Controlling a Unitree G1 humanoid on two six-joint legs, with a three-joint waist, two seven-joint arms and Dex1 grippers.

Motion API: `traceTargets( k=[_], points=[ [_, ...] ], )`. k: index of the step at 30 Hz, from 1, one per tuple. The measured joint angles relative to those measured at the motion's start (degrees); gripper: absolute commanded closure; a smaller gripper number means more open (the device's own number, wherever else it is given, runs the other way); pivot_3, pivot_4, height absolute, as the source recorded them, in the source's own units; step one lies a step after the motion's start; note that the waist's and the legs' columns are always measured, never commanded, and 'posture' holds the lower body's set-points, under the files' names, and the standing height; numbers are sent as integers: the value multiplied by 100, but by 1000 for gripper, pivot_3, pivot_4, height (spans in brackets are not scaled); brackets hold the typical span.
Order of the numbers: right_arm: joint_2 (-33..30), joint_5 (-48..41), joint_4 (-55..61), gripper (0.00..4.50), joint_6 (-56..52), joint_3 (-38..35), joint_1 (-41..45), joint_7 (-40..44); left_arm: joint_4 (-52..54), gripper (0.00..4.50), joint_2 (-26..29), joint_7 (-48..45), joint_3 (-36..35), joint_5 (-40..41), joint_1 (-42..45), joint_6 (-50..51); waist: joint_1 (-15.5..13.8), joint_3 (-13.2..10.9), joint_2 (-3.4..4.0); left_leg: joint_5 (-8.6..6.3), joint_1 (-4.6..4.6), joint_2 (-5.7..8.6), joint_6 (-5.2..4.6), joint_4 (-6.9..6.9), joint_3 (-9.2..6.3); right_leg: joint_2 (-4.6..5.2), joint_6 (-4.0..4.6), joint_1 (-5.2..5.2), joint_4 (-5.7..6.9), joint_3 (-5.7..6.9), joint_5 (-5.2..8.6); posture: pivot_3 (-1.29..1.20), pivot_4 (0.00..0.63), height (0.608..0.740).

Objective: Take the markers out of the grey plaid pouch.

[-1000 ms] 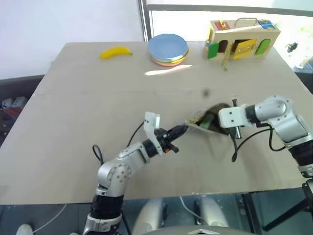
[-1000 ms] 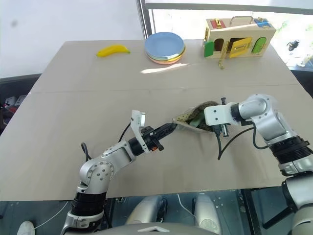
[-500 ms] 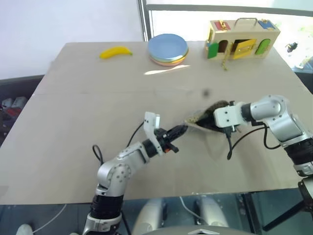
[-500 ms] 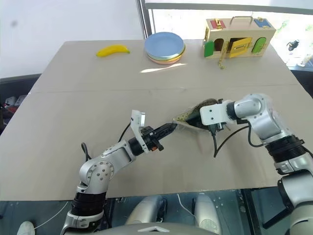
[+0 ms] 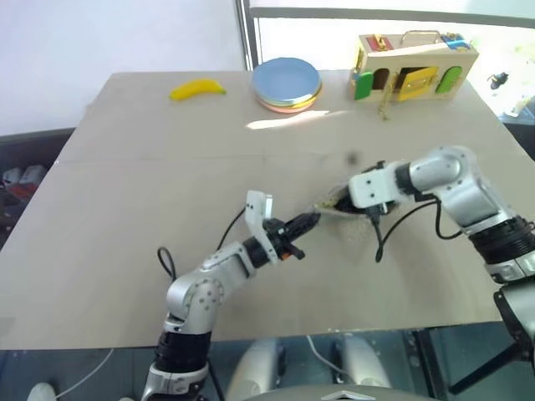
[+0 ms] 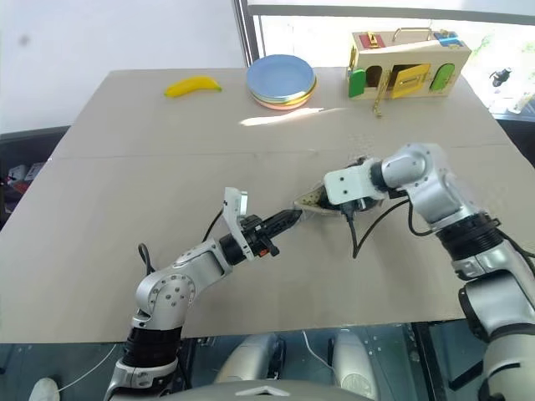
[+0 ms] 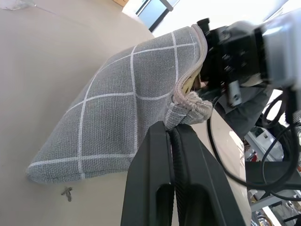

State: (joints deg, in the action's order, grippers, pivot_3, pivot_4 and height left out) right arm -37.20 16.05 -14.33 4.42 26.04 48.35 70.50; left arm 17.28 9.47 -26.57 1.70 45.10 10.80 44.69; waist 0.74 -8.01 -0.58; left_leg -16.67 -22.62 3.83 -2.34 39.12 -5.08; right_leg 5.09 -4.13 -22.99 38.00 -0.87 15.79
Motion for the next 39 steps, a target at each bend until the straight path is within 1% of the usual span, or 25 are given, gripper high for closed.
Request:
traceTargets(
  k=[3, 6, 9, 14, 17, 22, 26, 28, 31, 32, 34, 35, 36, 38, 39],
  points=[
    [461, 28, -429, 2616, 228, 27, 53, -294, -9, 4500, -11, 0, 0, 1, 11, 1, 6, 0, 0, 0, 0, 0, 1, -2, 0, -2, 0, -5, 1, 2, 0, 0, 150, 740],
    [572, 26, -604, 3180, 349, 27, 112, -402, -26, 4500, -11, 3, -12, 1, 12, 1, -8, -1, 1, 0, 0, 2, 1, -1, -2, -6, 0, -4, -1, 7, 0, 0, 150, 740],
    [567, 10, -667, 4462, 476, 27, 134, -380, -26, 4500, -34, 13, -16, 1, 12, 1, 1, -1, 1, 0, 0, 4, 1, -2, -2, -6, 0, -4, 0, 6, 0, 0, 150, 740],
    [417, -80, -556, 4462, 452, 1, 91, -259, -28, 4500, -49, 12, -20, 3, 12, 1, -2, -1, 1, 0, 0, 3, 1, -2, -3, -6, 0, -4, 0, 6, 0, 0, 150, 740],
    [279, -228, -286, 4462, 324, -83, 3, -145, -39, 4500, -42, 5, -27, 4, 21, 1, -2, -1, 2, 0, 0, 3, 1, -2, -3, -5, 0, -4, 0, 5, 0, 0, 150, 740],
    [-255, -802, 493, 4462, -314, -485, -257, 310, -70, 4500, 36, -54, -168, 26, 92, 13, -16, -3, 4, 0, -3, 3, 1, -2, -6, 1, 0, -3, -2, 1, 0, 0, 150, 740],
    [-760, -1351, 1293, 4462, -1126, -852, -425, 723, -104, 4500, -57, -4, -525, 578, 285, 286, -16, -7, 9, 0, -6, 2, 1, -2, -12, 8, 0, -4, -2, -5, 0, 0, 150, 740],
    [-1005, -1524, 1681, 4462, -1533, -928, -431, 846, -104, 4500, -97, 44, -712, 1056, 393, 554, -13, -7, 9, 0, -7, 2, 1, -2, -12, 10, 0, -5, -2, -7, 0, 0, 150, 740],
    [-1145, -1626, 1997, 4462, -1864, -973, -430, 904, -100, 4500, -80, 78, -844, 1703, 457, 938, -8, -7, 9, 0, -7, 2, 1, -2, -12, 10, 0, -5, -2, -8, 0, 0, 150, 740],
    [-1158, -1635, 2039, 4462, -1904, -973, -428, 907, -96, 4500, -59, 72, -842, 1775, 460, 993, -9, -7, 10, 0, -7, 2, 1, -2, -13, 10, 0, -5, -2, -8, 0, 0, 150, 740],
    [-1208, -1664, 2191, 4067, -2063, -973, -380, 912, -96, 4500, 60, 60, -834, 2075, 457, 1276, -10, -7, 9, 0, -7, 2, 1, -2, -13, 9, 0, -5, -2, -8, 0, 0, 150, 740],
    [-1223, -1663, 2230, 3775, -2088, -971, -364, 923, -96, 4500, 90, 58, -836, 2163, 454, 1340, -12, -7, 9, 0, -7, 2, 1, -2, -13, 9, 0, -5, -2, -8, 0, 0, 150, 740],
    [-1254, -1658, 2257, 3396, -2120, -966, -337, 939, -96, 4500, 135, 56, -833, 2266, 451, 1415, -13, -7, 9, 0, -7, 2, 1, -2, -13, 9, 0, -5, -2, -8, 0, 0, 150, 740],
    [-1360, -1601, 2267, 2459, -2114, -952, -312, 953, -96, 4500, 184, 56, -841, 2384, 414, 1484, -19, -7, 9, 0, -7, 2, 1, -2, -13, 10, 0, -5, -3, -7, 0, 0, 150, 740],
    [-1375, -1498, 2250, 1886, -2022, -924, -303, 917, -107, 4500, 213, 57, -846, 2404, 363, 1486, -19, -7, 9, 0, -7, 3, 1, -2, -13, 9, 0, -5, -3, -8, 0, 0, 150, 740]
  ],
)
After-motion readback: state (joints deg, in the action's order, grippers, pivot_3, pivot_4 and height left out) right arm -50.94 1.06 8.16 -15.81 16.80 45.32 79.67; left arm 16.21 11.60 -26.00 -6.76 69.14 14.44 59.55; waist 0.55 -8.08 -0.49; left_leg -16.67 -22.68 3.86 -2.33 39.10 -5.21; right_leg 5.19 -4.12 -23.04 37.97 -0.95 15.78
